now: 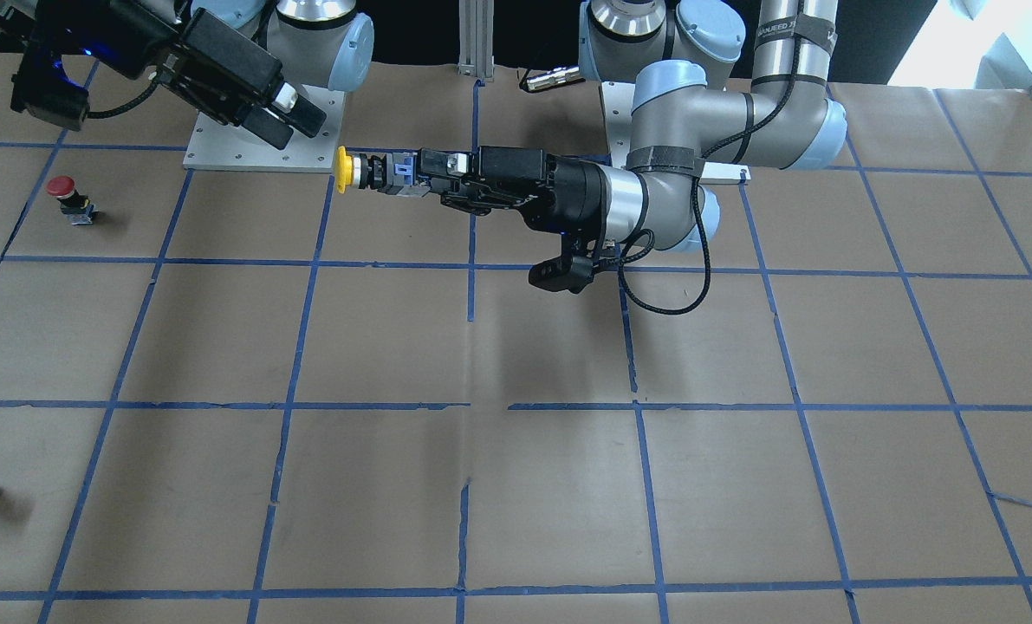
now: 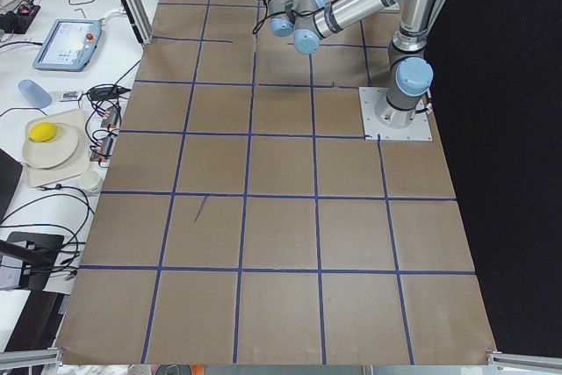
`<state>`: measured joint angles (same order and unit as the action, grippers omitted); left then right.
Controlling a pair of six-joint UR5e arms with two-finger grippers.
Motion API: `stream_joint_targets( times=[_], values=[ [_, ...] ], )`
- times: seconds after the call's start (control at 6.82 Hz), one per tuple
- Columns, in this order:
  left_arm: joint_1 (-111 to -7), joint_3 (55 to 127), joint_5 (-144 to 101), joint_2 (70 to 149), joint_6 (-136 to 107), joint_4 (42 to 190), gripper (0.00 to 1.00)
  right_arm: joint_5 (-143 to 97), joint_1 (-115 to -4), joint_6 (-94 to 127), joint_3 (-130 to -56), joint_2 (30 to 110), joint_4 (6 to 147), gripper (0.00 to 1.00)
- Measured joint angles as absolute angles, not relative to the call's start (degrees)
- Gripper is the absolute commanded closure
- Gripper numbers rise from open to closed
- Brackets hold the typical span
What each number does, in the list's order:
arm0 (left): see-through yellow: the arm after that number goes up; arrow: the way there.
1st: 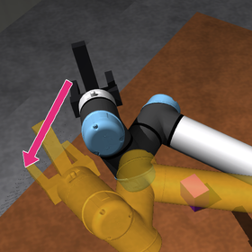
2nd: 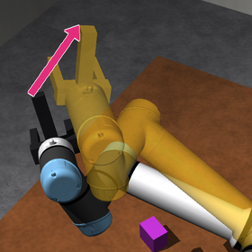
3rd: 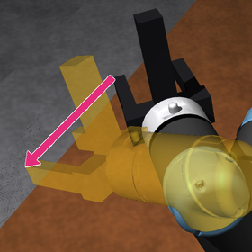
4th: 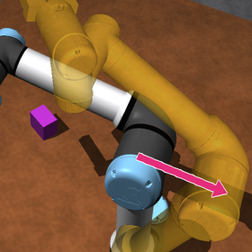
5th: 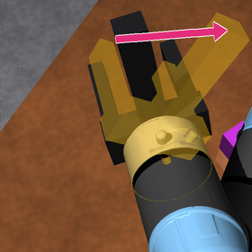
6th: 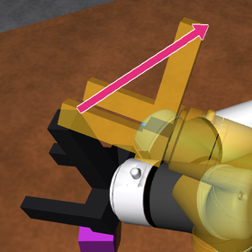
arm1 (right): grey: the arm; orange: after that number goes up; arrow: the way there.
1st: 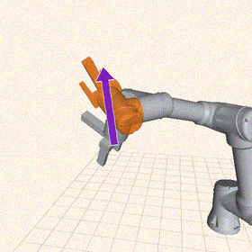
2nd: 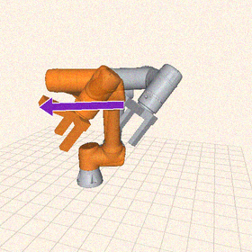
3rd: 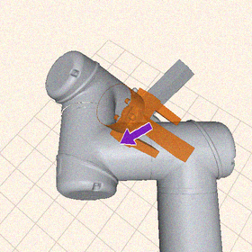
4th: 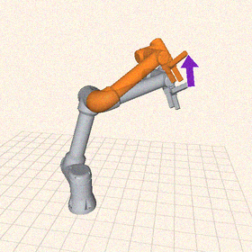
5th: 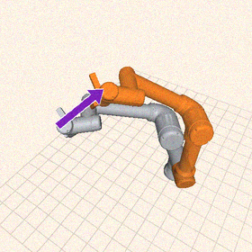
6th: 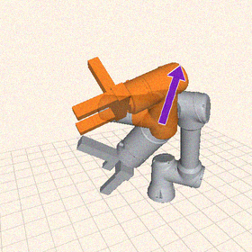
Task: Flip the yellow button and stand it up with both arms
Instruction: 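Close the right gripper on the yellow cap held by the left gripper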
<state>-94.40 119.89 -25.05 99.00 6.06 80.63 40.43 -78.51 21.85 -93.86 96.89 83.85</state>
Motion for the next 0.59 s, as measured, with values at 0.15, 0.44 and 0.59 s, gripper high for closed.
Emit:
stream_joint_targets(
  times=[0.15, 0.44, 0.59],
  values=[
    [-94.41, 119.89, -25.04, 98.99, 6.06, 80.58, 0.9, 39.27, -78.93, 22.5, -93.91, 95.85, 84.66, 0.0],
    [-94.95, 119.67, -25.17, 98.99, 5.98, 80.06, 0.89, 38.76, -80.96, 25.46, -93.95, 93.41, 87.91, 0.07],
    [-95.31, 119.58, -25.21, 99.02, 5.93, 79.57, 0.89, 39.0, -81.74, 28.02, -93.87, 92.23, 90.62, 0.08]
  ],
)
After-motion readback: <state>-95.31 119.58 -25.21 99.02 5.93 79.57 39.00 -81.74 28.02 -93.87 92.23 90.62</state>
